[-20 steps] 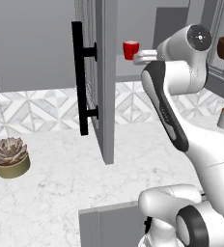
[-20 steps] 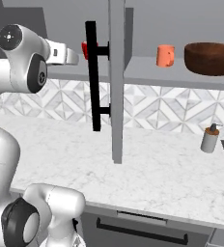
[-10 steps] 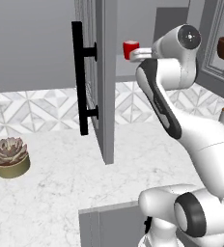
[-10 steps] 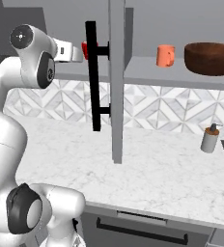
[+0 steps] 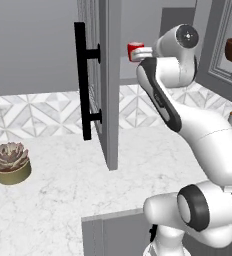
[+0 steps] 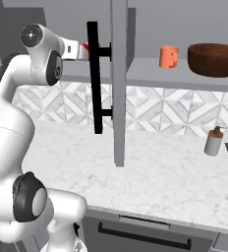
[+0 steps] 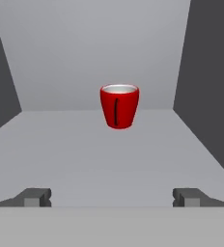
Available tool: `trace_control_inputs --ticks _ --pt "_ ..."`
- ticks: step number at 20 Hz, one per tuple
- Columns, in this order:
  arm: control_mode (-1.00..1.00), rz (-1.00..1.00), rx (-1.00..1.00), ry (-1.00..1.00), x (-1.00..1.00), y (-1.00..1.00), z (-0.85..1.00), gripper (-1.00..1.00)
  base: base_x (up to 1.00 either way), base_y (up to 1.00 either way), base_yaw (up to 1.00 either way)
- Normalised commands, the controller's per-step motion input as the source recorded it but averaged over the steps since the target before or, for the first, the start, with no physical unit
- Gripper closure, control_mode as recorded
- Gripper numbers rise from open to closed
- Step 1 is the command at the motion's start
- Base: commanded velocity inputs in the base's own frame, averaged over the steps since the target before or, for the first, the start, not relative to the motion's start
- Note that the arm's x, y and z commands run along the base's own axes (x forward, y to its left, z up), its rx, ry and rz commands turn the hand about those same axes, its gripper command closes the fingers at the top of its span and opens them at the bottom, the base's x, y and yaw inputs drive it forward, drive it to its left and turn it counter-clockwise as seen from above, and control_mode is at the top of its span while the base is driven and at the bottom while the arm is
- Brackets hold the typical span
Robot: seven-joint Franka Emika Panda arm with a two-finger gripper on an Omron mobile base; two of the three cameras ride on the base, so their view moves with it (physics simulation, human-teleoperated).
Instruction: Gather all objects into one cabinet and sort the glasses and bowls to opposite sides.
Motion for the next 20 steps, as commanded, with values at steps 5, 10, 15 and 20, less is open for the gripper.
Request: trace_control_inputs --ticks 5,10,15,20 --pt "-1.0 0.0 0.0 0.0 0.37 0.0 0.0 -1.0 0.0 0.0 0.0" --pt "-1.0 0.0 0.0 0.0 0.44 0.0 0.0 -1.0 0.0 0.0 0.0" --pt "-1.0 0.0 0.0 0.0 0.43 0.0 -0.02 -1.0 0.0 0.0 0.0" --pt "-1.0 0.0 0.0 0.0 0.45 -0.01 -0.05 -1.0 0.0 0.0 0.0"
